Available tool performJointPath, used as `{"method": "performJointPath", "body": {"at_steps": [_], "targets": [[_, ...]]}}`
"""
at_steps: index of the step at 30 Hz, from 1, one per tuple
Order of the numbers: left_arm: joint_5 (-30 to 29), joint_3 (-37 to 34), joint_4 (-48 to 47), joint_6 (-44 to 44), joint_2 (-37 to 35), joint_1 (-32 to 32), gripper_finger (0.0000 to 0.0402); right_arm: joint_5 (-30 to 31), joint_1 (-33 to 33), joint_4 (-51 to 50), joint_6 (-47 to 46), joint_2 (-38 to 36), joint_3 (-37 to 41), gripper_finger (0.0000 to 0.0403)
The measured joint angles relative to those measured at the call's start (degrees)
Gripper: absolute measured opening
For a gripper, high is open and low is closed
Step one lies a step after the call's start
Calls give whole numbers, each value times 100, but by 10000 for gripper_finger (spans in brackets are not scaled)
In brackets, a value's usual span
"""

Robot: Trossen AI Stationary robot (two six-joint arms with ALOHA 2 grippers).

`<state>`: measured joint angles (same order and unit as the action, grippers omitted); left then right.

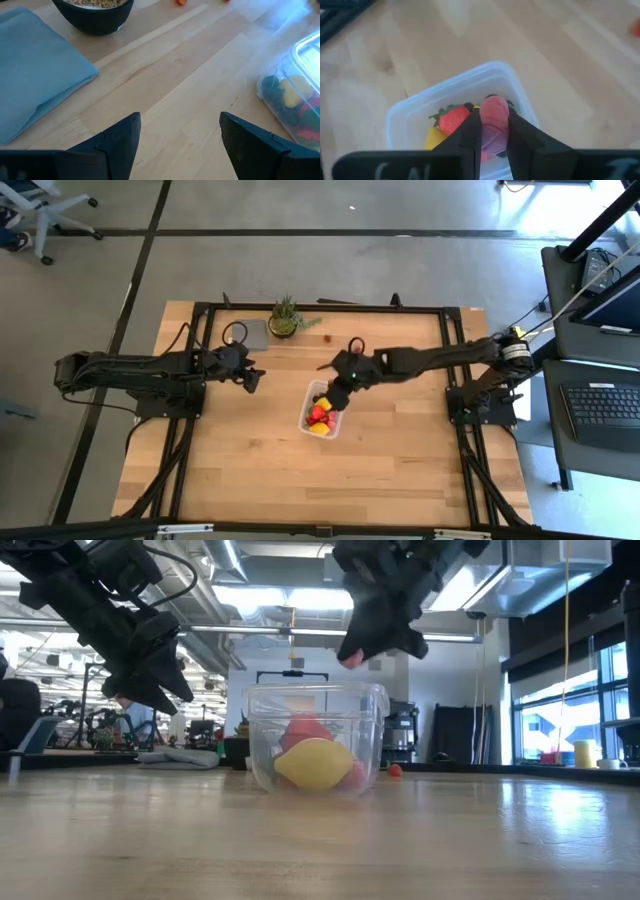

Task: Pick and placing Produce into tupperware
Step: Put the pink peach into the transparent bin

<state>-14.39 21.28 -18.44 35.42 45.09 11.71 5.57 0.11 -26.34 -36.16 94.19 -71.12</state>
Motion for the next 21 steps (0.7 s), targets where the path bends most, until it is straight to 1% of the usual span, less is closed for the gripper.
{"method": "performJointPath", "body": {"at_steps": [5, 8, 13, 21], "targets": [[-2, 0, 2, -1, 0, 1, 261, 81, 240, 104, -103, 464, 33, 64], [0, 0, 0, -2, 1, 1, 261, 23, 290, 239, -99, 703, 36, 68], [1, 0, 0, 0, 1, 0, 261, -349, 279, 244, -92, 878, 36, 100], [4, 0, 0, 2, 1, 0, 261, -395, 283, 299, -94, 889, 36, 144]]}}
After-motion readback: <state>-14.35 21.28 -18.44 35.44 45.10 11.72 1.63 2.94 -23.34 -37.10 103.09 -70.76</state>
